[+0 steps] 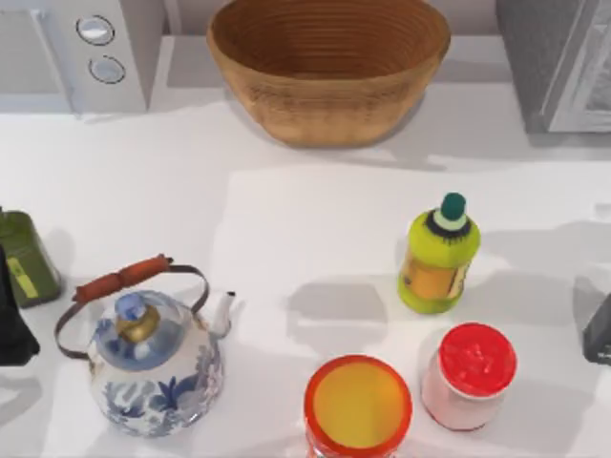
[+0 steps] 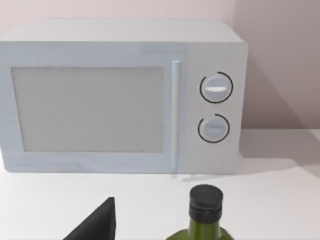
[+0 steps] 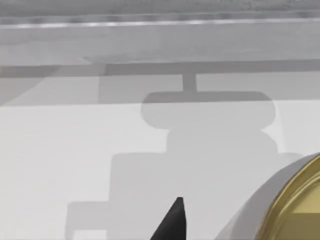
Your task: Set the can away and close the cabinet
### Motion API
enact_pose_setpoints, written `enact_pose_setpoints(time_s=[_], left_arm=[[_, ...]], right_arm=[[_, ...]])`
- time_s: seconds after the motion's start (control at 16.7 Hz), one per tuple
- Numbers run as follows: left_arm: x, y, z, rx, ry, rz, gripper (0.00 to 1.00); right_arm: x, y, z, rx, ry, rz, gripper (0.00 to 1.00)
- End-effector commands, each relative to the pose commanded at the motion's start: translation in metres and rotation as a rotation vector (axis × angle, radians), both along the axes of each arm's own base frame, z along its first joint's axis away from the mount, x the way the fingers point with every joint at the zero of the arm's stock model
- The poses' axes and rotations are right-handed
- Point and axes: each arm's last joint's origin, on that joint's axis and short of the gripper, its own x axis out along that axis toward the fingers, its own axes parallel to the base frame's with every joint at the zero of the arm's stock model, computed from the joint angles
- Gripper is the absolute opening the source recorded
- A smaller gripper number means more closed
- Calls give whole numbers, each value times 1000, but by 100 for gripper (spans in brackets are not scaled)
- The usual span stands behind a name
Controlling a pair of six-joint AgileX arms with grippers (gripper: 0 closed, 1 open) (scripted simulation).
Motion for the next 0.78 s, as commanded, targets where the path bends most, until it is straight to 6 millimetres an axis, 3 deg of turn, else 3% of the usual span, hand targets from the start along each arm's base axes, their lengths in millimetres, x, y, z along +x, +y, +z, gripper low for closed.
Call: enact_pose_setpoints(time_s=[0.36, 0.78], left_arm=[[0, 0, 0, 0, 0, 0, 100], [0, 0, 0, 0, 0, 0, 100]], right_arm=[[-9, 7, 63, -6, -30, 20, 0], [-17, 9, 64, -2, -35, 12, 0]])
